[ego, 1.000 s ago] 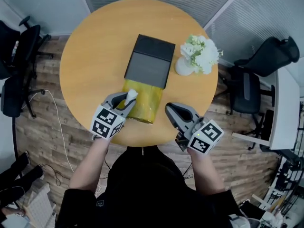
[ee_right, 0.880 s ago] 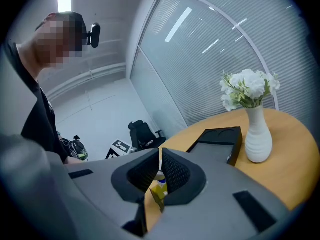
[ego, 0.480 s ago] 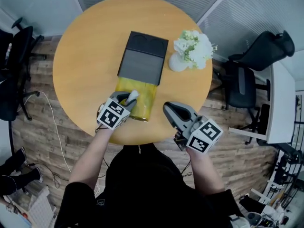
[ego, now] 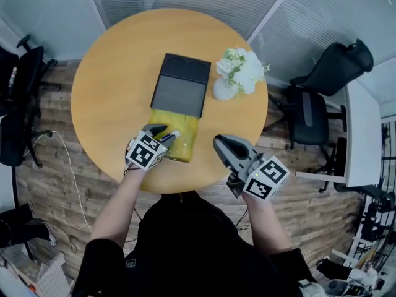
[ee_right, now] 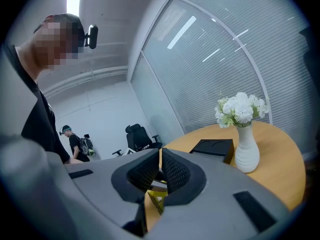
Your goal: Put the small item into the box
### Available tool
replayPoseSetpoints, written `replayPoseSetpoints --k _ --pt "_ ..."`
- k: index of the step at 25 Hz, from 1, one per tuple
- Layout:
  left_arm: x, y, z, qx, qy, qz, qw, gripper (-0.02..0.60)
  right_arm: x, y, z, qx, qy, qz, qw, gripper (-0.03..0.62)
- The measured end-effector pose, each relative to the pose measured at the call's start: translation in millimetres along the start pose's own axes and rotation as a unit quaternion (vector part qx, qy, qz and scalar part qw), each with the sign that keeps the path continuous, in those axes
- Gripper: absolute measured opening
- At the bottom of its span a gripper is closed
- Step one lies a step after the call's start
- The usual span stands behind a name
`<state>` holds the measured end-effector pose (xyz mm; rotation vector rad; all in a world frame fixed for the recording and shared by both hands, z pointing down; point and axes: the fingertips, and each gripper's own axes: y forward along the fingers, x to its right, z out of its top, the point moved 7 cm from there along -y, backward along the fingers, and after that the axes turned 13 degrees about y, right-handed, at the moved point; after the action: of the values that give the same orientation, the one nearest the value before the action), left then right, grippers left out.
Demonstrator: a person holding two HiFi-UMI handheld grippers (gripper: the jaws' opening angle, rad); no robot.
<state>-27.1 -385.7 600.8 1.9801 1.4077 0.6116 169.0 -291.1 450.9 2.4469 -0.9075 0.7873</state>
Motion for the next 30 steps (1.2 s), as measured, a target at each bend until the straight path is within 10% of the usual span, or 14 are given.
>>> replayPoseSetpoints --k 17,30 --pt "-11 -96 46 0.089 -0.032 0.058 0.9938 0.137 -21 -13 52 0.047 -0.065 0.015 0.997 0.038" --pt "0 -199 74 0.204 -0.039 0.139 0.9682 0.117 -54 -1 70 0.072 -0.100 0.054 0.991 0.038"
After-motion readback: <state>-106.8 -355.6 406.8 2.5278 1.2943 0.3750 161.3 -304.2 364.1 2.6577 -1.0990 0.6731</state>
